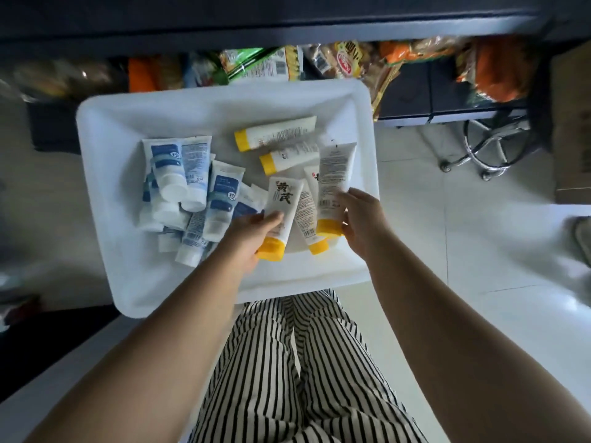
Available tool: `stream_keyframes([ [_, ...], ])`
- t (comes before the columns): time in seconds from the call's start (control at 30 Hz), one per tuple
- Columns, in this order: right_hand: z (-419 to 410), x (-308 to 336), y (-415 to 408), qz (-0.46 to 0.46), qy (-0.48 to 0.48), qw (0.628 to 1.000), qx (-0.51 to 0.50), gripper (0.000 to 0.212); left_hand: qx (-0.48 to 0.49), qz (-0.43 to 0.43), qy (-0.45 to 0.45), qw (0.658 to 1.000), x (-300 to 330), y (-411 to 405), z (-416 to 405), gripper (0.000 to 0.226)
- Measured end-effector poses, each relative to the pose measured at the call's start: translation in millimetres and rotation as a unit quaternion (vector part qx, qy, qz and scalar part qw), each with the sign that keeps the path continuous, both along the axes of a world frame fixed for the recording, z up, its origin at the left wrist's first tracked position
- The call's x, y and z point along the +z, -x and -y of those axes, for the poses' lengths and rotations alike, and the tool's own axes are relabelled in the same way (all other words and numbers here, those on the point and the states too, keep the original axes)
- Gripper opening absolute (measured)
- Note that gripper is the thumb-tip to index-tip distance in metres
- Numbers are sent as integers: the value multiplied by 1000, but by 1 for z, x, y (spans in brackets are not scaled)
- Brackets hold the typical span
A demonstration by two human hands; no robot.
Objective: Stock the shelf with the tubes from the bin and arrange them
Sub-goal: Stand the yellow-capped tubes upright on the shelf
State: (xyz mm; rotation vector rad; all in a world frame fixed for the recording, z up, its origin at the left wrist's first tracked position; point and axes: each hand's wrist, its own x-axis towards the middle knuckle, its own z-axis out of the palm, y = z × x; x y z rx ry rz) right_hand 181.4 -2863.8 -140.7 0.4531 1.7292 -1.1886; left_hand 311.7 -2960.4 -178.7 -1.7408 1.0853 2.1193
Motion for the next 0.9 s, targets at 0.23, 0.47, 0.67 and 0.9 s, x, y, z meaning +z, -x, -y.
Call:
stream_keyframes([
  [0.23,-2,99,7,43,156,984,-80,23,72,-152,2,986,107,9,17,13],
  [0.47,36,211,29,-32,236,964,-118,20,111,-252,57,960,227,45,49,13],
  [0.67,47,302,35,-145,319,936,-27,17,103,-348,115,925,322,59,73,17],
  [0.9,45,392,53,-272,438,855,58,22,77,-421,228,875,421,75,79,14],
])
